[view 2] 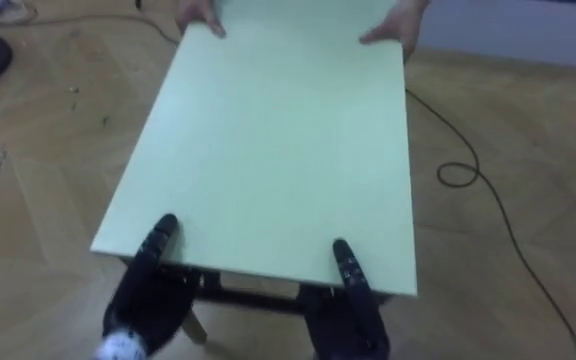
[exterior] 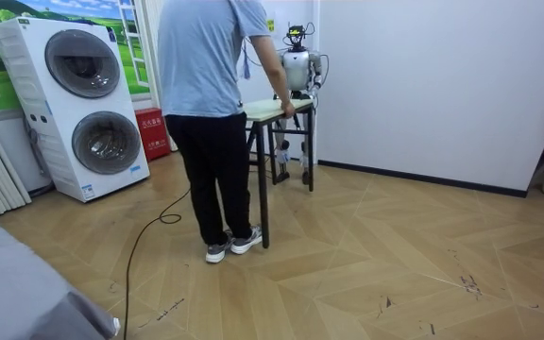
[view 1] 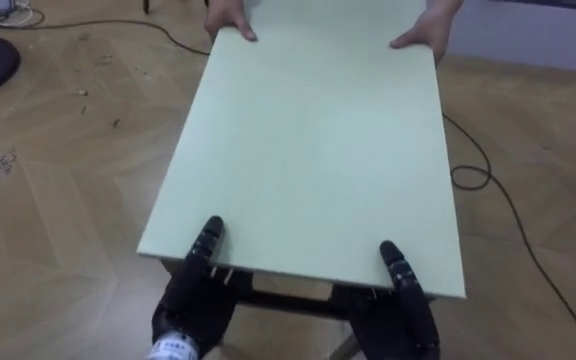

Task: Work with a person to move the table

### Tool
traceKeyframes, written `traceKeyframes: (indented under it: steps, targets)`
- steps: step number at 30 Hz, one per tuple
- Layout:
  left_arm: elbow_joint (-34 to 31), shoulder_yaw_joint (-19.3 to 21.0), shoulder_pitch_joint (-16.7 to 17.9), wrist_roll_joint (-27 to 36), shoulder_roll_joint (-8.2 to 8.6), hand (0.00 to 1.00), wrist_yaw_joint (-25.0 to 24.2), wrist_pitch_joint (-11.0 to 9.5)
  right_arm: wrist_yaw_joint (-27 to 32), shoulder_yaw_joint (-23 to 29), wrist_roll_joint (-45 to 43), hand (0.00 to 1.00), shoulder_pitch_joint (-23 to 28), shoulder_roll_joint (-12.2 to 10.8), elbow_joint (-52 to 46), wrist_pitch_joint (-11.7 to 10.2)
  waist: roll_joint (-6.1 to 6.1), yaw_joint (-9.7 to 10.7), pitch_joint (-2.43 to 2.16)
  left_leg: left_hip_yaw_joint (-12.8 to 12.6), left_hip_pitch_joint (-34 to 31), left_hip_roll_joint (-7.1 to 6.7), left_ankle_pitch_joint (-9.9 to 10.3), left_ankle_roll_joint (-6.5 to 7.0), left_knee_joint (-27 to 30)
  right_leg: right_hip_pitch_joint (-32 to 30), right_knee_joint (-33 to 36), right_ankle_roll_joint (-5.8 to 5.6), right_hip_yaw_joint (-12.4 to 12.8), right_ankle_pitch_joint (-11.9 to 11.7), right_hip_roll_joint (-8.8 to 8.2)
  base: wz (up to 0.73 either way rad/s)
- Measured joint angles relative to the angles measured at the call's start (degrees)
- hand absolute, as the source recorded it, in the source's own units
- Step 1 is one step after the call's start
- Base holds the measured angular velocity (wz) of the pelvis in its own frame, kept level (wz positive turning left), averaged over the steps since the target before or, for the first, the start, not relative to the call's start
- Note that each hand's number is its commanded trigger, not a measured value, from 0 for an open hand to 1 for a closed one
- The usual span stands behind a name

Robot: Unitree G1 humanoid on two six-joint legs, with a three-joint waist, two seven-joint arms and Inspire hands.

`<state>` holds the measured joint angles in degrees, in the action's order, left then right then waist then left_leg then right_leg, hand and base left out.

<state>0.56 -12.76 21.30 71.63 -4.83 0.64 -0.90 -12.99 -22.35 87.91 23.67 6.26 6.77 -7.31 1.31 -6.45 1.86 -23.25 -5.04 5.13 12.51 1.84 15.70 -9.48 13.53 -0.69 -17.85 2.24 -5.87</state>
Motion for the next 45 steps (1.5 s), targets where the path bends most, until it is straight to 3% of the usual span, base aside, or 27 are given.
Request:
traceKeyframes:
  steps: [5,10,12,16,17,18,21,24,26,28,31,33,34,35,36,37,38,41,42,44,45]
  targets:
    - [0.02,-1.09,0.01,0.05,-0.11,1.0,-0.18,-0.79,-0.94,-0.55,0.01,1.0,0.03,0.3,0.24,-1.46,0.39,0.92,-0.05,3.15,-3.35,0.25,-2.16,-0.63,0.12,-0.53,-1.79,1.87,-4.6,-0.37,0.05,0.28]
    - [0.02,-1.58,0.16,0.05,0.08,1.0,-0.16,-1.15,-1.47,-0.49,0.01,1.0,0.34,0.83,0.23,-1.91,0.12,2.6,0.02,6.24,-5.41,0.4,-2.92,-1.43,1.45,-0.35,-1.2,2.25,-8.41,1.22,-0.05,0.33]
    - [0.14,-1.63,0.3,0.31,-0.03,1.0,-0.16,-1.19,-1.52,-0.66,0.01,1.0,0.37,0.89,0.22,-2.22,-0.38,2.74,0.15,6.46,-5.45,0.81,-3.06,-1.62,1.75,0.13,-0.8,2.6,-10.01,1.8,-0.29,0.19]
    - [0.11,-2.63,0.42,0.93,0.43,1.0,-0.11,-2.12,-1.52,-0.96,-0.11,1.0,0.38,1.63,-0.75,-3.29,-2.77,2.95,0.12,6.34,-5.84,1.26,-3.89,-1.88,1.58,1.04,-0.47,2.86,-17.12,2.52,-2.23,0.13]
    - [0.11,-2.67,0.39,1.87,0.41,1.0,0.21,-2.11,-1.42,-1.27,-0.41,1.0,0.41,2.17,-1.36,-3.63,-3.45,3.35,0.14,5.58,-5.94,1.26,-4.32,-1.69,1.39,1.16,0.4,2.6,-19.48,2.89,-3.32,0.28]
    - [0.11,-2.76,0.35,1.94,0.4,1.0,0.32,-2.11,-1.31,-1.28,-0.44,1.0,0.46,2.38,-1.61,-3.64,-3.7,3.53,0.12,5.54,-6.08,1.23,-4.49,-1.63,1.32,1.37,0.56,2.5,-20.79,2.95,-3.73,0.28]
    - [-0.17,-3.23,-0.49,1.93,0.32,1.0,0.92,-2.12,-1.08,-1.26,-0.43,1.0,0.52,2.46,-2.4,-4.41,-4.07,3.58,0.21,6.46,-6.49,0.65,-6.18,-1.44,-0.49,2.72,1.47,1.51,-28.41,3.34,-5.88,0.31]
    - [-0.28,-3.44,-0.59,1.92,0.39,1.0,0.95,-2.4,-1.08,-1.5,-0.43,1.0,0.51,2.4,-2.51,-4.71,-4.19,3.56,0.19,7.77,-6.48,-0.28,-7.4,-1.46,-2.2,2.73,2.7,0.44,-30.23,3.98,-7.11,0.33]
    - [-0.35,-4.16,-0.62,1.9,0.05,1.0,0.95,-3.79,-1.1,-1.57,-0.43,1.0,0.5,2.09,-2.51,-4.6,-4.39,3.29,0.15,8.21,-6.46,-0.64,-8.37,-1.43,-3.07,2.98,3.85,-0.76,-31.44,4.83,-8.09,0.44]
    - [-0.36,-4.12,-0.67,1.9,-0.04,1.0,0.95,-3.93,-1.1,-1.48,-0.5,1.0,0.51,1.83,-2.51,-4.31,-4.73,2.11,0.22,8.28,-6.48,-0.69,-8.5,-1.36,-3.04,3.43,4.68,-1.5,-32.57,5.41,-8.8,0.38]
    - [-0.88,-4.1,-0.66,1.85,-0.12,1.0,0.94,-4.09,-1.34,-1.21,-0.79,1.0,0.5,1.3,-2.51,-3.79,-4.93,1.1,0.18,8.5,-7.61,-1.39,-8.69,-1.01,-2.56,3.44,8.01,-2.55,-35.18,7.06,-11.38,0.53]
    - [-1.73,-4.1,-0.46,1.86,-0.38,1.0,0.94,-4.1,-1.91,-0.88,-0.81,1.0,0.46,1.11,-2.51,-3.39,-5.0,0.56,0.13,9.58,-8.58,-2.22,-8.72,-0.44,-2.11,3.6,9.68,-3.05,-36.71,7.7,-12.52,0.66]
    - [-1.94,-4.2,-0.38,1.79,-0.41,1.0,0.92,-4.18,-2.09,-0.76,-0.71,1.0,0.52,1.04,-2.5,-3.14,-5.15,0.77,0.18,11.77,-8.78,-3.38,-9.05,0.1,-2.06,4.52,10.9,-3.32,-36.93,7.82,-13.12,1.2]
    - [-1.93,-4.24,-0.43,1.32,-0.44,1.0,0.93,-4.17,-2.27,-0.59,-0.7,1.0,1.02,0.78,-2.51,-3.05,-5.03,2.86,0.1,15.32,-8.77,-5.15,-9.41,0.57,-2.06,5.7,11.26,-3.18,-32.03,8.31,-12.79,1.51]
    - [-1.93,-4.41,-0.55,1.08,-0.42,1.0,0.93,-4.16,-2.64,-0.43,-0.7,1.0,1.46,0.51,-2.51,-3.11,-4.73,3.82,0.12,17.21,-8.72,-6.29,-9.56,0.82,-2.03,6.24,10.92,-2.97,-27.13,8.97,-12.23,1.76]
    - [-1.93,-4.7,-0.59,0.57,-0.34,1.0,0.91,-4.2,-3.03,-0.03,-0.71,1.0,1.95,0.22,-2.51,-3.15,-4.33,4.63,0.04,19.38,-8.8,-8.24,-9.62,1.2,-1.63,6.91,10.35,-4.77,-19.53,10.48,-11.36,1.33]
    - [-1.99,-5.1,-0.58,0.59,-0.46,1.0,0.81,-4.37,-3.04,0.25,-0.7,1.0,1.95,0.32,-2.51,-3.16,-4.38,4.5,0.03,20.63,-9.02,-9.31,-9.29,1.62,-0.72,7.5,10.09,-5.78,-16.49,11.26,-11.03,1.05]
    - [-2.26,-5.21,-0.71,0.14,-0.66,1.0,0.62,-4.44,-3.02,1.15,-0.5,1.0,1.82,0.22,-2.51,-2.9,-4.12,4.2,-0.02,24.4,-8.8,-11.08,-9.36,1.84,0.08,9.76,7.34,-6.53,-12.47,11.89,-9.54,0.71]
    - [-2.3,-5.19,-0.71,0.01,-0.78,1.0,0.57,-4.49,-2.98,1.1,-0.49,1.0,1.82,0.12,-2.51,-2.84,-3.95,4.05,-0.03,25.25,-8.78,-11.31,-9.55,1.75,0.04,9.97,6.58,-6.18,-11.39,12.09,-9.0,0.69]
    - [-2.43,-4.74,-0.85,-0.02,-1.54,1.0,0.57,-4.49,-2.45,0.88,-0.4,1.0,1.85,-0.12,-2.51,-2.61,-2.91,3.7,0.11,28.33,-8.83,-11.98,-10.53,1.19,-0.49,10.37,4.08,-4.5,-5.36,13.05,-6.02,0.69]
    - [-2.43,-4.64,-0.86,-0.02,-1.59,1.0,0.58,-4.49,-2.24,0.71,-0.25,1.0,1.85,-0.17,-2.51,-2.61,-2.55,3.44,0.11,28.94,-8.83,-12.04,-10.68,0.99,-0.52,10.62,3.4,-4.12,-4.28,13.27,-5.39,0.57]
